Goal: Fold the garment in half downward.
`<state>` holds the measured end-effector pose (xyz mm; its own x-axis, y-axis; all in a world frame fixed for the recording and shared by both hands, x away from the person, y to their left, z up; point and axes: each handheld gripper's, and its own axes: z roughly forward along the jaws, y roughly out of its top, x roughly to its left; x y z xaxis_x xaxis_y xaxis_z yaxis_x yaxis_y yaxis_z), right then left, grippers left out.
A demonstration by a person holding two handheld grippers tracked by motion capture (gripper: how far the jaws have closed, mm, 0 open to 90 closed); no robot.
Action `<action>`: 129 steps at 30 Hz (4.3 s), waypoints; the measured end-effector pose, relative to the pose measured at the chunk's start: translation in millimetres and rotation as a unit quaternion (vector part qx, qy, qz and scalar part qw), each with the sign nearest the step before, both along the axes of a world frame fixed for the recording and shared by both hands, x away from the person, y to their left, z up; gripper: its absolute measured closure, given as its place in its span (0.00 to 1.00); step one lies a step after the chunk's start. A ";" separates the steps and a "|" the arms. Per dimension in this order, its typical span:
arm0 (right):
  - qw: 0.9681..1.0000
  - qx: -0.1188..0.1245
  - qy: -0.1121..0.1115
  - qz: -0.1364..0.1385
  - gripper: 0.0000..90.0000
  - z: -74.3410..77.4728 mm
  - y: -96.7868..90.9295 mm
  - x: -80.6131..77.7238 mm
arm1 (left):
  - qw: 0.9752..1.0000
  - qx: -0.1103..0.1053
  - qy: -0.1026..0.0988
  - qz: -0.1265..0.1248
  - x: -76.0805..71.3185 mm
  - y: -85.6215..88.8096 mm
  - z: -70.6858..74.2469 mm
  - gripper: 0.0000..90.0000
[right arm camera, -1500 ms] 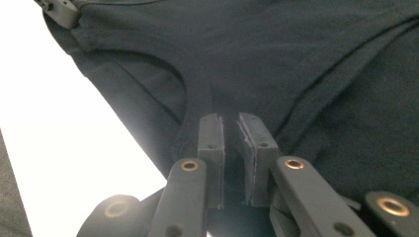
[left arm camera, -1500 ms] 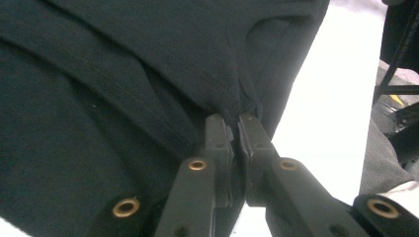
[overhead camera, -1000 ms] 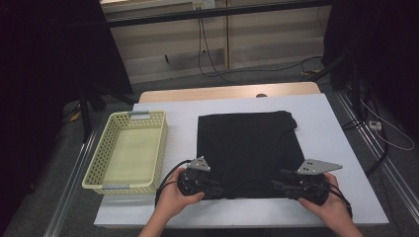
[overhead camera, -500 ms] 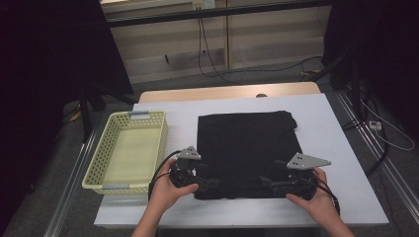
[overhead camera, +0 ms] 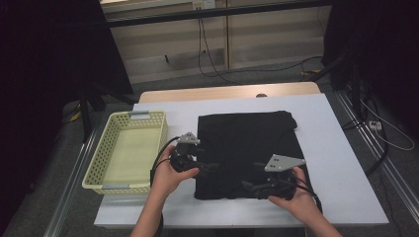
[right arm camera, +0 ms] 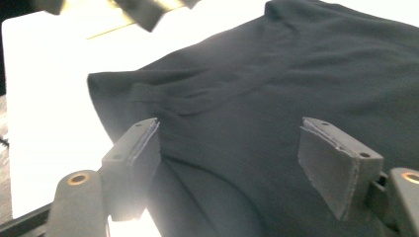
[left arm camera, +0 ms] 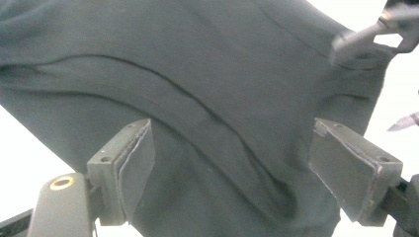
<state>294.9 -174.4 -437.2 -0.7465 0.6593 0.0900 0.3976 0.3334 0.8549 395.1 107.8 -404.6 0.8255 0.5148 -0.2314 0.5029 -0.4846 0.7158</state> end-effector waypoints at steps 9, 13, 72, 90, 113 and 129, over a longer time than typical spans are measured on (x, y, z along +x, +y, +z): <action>0.998 -0.017 0.008 0.065 0.35 -11.7 43.4 5.2 | 0.999 0.011 0.008 0.030 13.5 2.7 -12.1 0.20; 0.995 -0.033 0.007 0.093 0.37 -14.6 60.4 7.6 | 0.999 0.024 0.005 0.033 15.7 4.2 -16.3 0.20; 0.994 -0.080 0.025 0.063 0.83 -24.4 99.1 18.3 | 0.998 0.026 0.000 0.065 16.8 19.9 -13.0 0.19; 0.996 -0.038 0.035 0.067 0.94 -18.7 93.6 18.2 | 0.997 0.021 -0.006 0.073 19.5 25.3 -10.7 0.19; 0.991 -0.012 0.055 0.119 0.94 -9.4 97.2 6.9 | 0.996 0.018 -0.017 0.089 29.8 24.7 -9.0 0.17; 0.988 -0.011 0.043 0.150 0.94 -3.7 93.8 -5.1 | 0.990 0.019 -0.024 0.135 65.9 15.3 -8.5 0.13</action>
<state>289.7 -80.6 -440.9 -0.8986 0.4128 0.1487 0.3486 0.4657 0.8134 461.0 123.2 -413.1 0.6663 0.7256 -0.1720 0.5835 -0.3638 0.7261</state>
